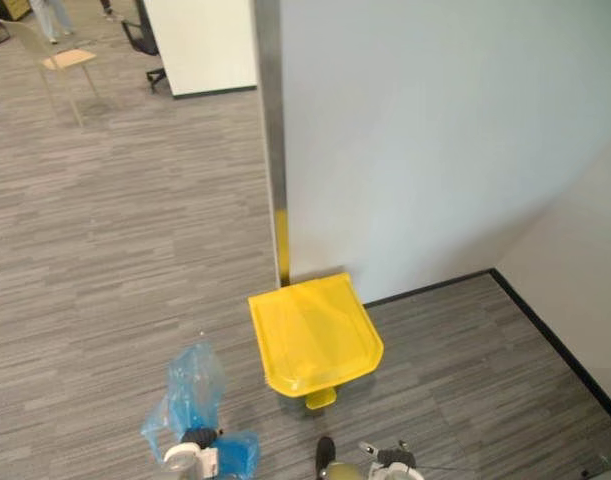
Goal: Gather rubbish on tea table into small bin, then transfer packed bag to large trash can.
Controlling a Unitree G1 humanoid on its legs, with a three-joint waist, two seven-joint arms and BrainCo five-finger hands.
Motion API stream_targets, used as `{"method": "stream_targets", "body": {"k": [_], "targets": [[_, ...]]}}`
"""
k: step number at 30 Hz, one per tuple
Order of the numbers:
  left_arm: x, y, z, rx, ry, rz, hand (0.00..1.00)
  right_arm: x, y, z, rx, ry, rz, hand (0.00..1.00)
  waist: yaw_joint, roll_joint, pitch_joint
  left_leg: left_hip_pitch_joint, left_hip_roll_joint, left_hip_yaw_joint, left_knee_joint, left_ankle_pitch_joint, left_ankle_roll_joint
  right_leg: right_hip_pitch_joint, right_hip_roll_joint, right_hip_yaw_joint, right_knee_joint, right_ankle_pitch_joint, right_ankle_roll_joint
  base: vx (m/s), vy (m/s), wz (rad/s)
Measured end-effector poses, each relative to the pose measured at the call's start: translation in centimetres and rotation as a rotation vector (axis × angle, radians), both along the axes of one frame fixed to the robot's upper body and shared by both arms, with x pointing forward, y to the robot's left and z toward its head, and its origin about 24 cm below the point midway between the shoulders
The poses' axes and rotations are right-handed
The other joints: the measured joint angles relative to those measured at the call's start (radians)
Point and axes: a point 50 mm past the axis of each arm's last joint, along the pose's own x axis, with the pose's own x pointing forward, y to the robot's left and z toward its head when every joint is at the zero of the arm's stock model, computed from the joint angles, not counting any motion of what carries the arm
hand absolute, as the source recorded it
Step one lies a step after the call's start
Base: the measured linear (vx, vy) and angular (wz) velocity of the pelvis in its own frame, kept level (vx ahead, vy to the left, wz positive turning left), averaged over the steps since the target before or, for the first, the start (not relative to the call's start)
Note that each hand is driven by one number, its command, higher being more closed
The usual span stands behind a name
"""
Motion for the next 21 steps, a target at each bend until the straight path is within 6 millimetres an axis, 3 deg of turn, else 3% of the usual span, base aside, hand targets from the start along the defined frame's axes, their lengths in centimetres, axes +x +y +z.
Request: {"method": "stream_targets", "body": {"k": [3,4,8,9,11,12,15,21], "targets": [[0.2,0.3,0.1,0.009,-0.003,-0.003,1.0,0.1,0.0,0.0,0.001,-0.001,0.004,0.0,0.001,-0.002,0.008,0.025,0.011,0.012,-0.006,0.015,-0.002,-0.006,0.021,0.016,0.039,-0.012,-0.019,0.1,-0.01,-0.19],[0.6,0.7,0.2,0.02,-0.014,-0.005,1.0,0.7,0.2,0.1,0.001,-0.011,0.019,0.0,0.003,-0.013,0.019,0.031,0.014,0.038,0.0,0.007,-0.01,-0.044,0.026,0.033,0.114,-0.046,-0.021,0.09,0.001,-0.37],[2.0,1.2,0.8,0.037,-0.052,-0.012,1.0,1.7,0.6,0.4,0.001,-0.037,0.048,0.0,0.003,-0.028,0.034,-0.025,0.025,0.095,0.046,-0.007,0.003,-0.124,0.015,0.051,0.191,-0.077,-0.009,0.01,0.012,-0.28],[2.0,1.3,0.8,0.036,-0.054,0.0,1.0,2.1,0.6,0.5,0.001,-0.05,0.041,0.0,0.003,-0.027,0.036,-0.016,0.027,0.108,0.045,-0.007,0.003,-0.145,-0.018,-0.013,0.346,-0.176,-0.04,0.05,0.02,-0.08],[1.7,1.7,0.8,0.046,-0.051,0.004,1.0,1.2,0.7,0.2,0.007,-0.022,0.038,0.0,0.005,-0.032,0.031,0.023,0.025,0.112,0.051,-0.007,0.002,-0.091,-0.068,-0.054,0.431,-0.277,-0.004,0.16,-0.014,-0.01],[1.3,2.2,0.7,0.057,-0.04,0.006,1.0,1.0,0.9,0.1,0.014,-0.018,0.037,0.0,0.014,-0.051,0.017,0.023,0.017,0.112,0.074,-0.009,0.0,-0.054,-0.054,-0.033,0.367,-0.279,-0.005,0.19,-0.074,-0.17],[0.9,1.3,0.4,0.034,-0.023,0.001,1.0,1.0,0.3,0.0,0.005,0.006,0.04,0.0,0.041,-0.013,-0.005,-0.009,0.036,0.111,0.102,-0.002,0.006,-0.013,-0.014,0.006,0.231,-0.22,-0.018,0.1,-0.081,-0.45],[1.0,0.9,0.3,0.029,-0.015,-0.019,1.0,-0.6,-0.8,-0.3,-0.004,0.058,0.0,0.0,0.024,-0.008,-0.007,0.002,-0.003,0.026,0.085,0.059,0.012,0.027,-0.034,0.024,0.171,-0.185,-0.013,0.04,0.0,-0.05]]}}
